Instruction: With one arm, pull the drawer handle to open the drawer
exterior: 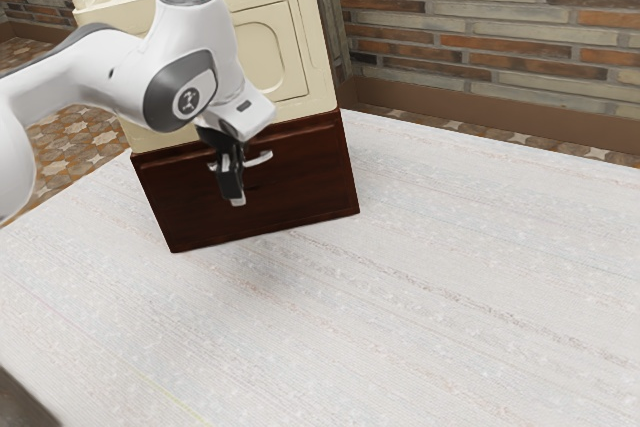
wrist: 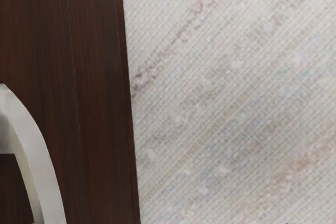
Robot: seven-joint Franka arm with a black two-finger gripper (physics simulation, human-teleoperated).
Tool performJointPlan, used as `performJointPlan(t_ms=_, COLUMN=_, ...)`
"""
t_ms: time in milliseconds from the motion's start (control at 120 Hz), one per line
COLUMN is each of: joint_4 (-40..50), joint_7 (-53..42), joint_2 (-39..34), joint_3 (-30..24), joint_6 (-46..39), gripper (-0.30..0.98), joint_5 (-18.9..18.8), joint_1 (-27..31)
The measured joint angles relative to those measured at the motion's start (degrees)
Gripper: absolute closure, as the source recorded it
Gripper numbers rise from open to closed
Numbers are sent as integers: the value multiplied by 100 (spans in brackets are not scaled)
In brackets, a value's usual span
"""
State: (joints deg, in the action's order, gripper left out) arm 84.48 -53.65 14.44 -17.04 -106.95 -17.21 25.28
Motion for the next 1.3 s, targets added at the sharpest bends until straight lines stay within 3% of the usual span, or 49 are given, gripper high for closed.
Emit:
performJointPlan(t_ms=267, joint_4=269, joint_7=212, joint_2=-331, joint_3=-124, joint_6=106, gripper=18, joint_5=224, joint_1=-34)
performJointPlan(t_ms=808, joint_4=998, joint_7=554, joint_2=-841, joint_3=-223, joint_6=100, gripper=9, joint_5=535, joint_1=-31)
performJointPlan(t_ms=1208, joint_4=1359, joint_7=786, joint_2=-1140, joint_3=-416, joint_6=62, gripper=13, joint_5=603, joint_1=59)
performJointPlan(t_ms=1300, joint_4=1417, joint_7=833, joint_2=-1169, joint_3=-459, joint_6=54, gripper=7, joint_5=632, joint_1=92)
